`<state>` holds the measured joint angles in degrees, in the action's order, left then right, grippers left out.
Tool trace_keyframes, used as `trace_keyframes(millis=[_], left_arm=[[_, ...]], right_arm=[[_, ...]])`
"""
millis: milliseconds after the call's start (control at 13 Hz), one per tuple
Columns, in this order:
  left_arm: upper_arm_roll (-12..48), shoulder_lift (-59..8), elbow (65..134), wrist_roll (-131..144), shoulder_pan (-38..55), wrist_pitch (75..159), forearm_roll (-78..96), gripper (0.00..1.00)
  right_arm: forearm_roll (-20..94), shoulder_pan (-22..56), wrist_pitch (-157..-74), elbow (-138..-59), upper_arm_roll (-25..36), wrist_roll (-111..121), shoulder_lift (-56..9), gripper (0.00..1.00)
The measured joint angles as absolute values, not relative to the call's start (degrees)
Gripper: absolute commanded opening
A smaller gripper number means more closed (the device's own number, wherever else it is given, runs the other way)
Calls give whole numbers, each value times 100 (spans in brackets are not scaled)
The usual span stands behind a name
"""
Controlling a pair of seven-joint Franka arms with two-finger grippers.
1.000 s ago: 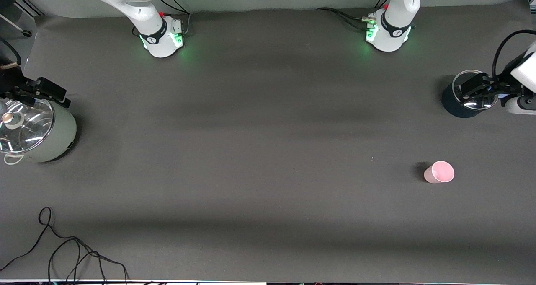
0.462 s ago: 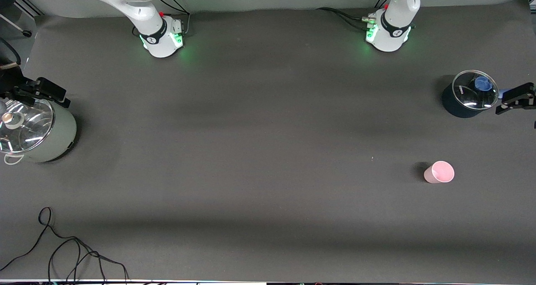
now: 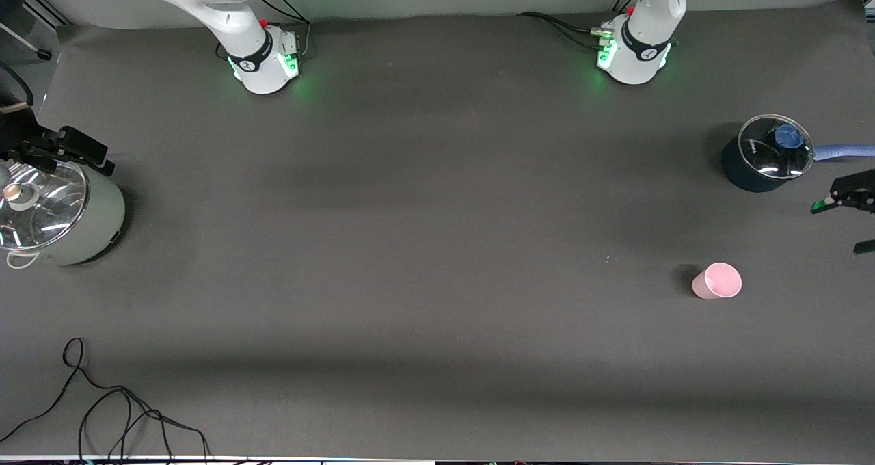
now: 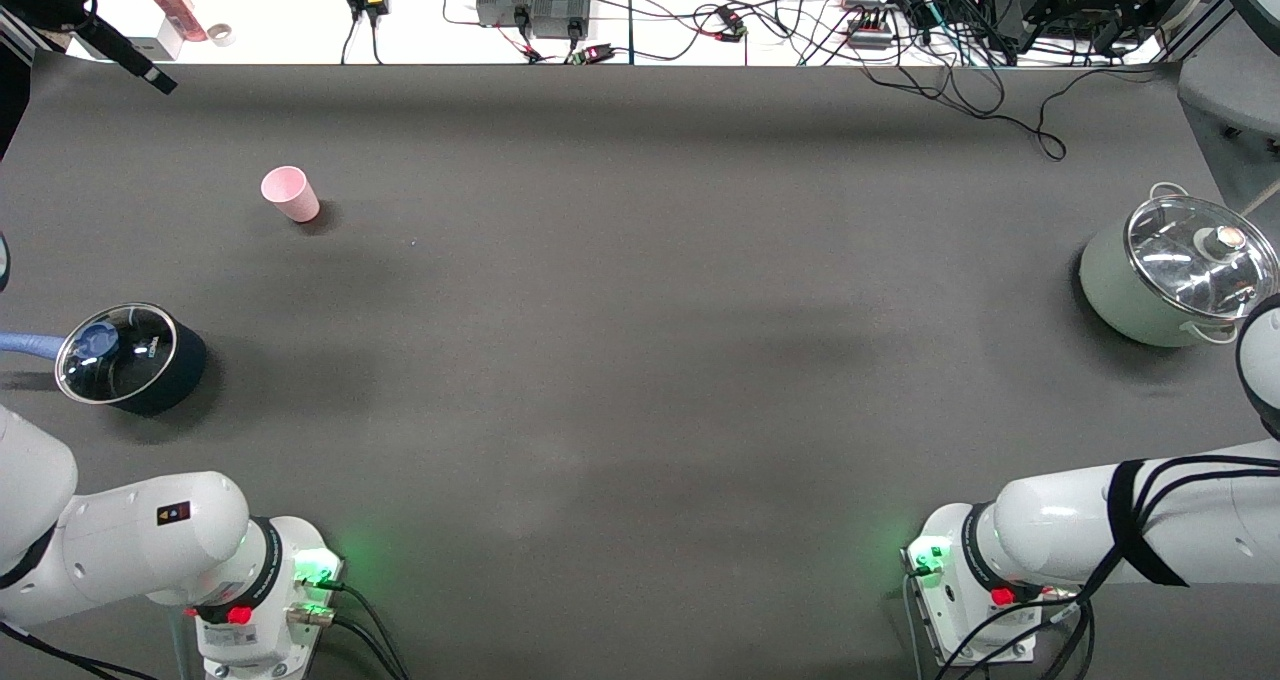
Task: Transfer pink cup from left to right arm
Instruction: 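Move the left gripper down toward the pink cup, then lower the open left gripper around the pink cup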
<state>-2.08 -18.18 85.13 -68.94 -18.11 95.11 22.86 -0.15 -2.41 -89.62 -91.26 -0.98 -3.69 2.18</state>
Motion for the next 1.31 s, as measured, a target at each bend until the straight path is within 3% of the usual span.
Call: trace_keyframes(millis=[846, 1308], left_arm=[[-193, -4293, 8412, -11809, -3022, 9780, 5366, 100], [-171, -5026, 8394, -13110, -3140, 9763, 5974, 100]], right_arm=[[-15, -243, -8960, -9122, -97, -376, 218, 100], [-15, -260, -8960, -9119, -78, -389, 218, 100]])
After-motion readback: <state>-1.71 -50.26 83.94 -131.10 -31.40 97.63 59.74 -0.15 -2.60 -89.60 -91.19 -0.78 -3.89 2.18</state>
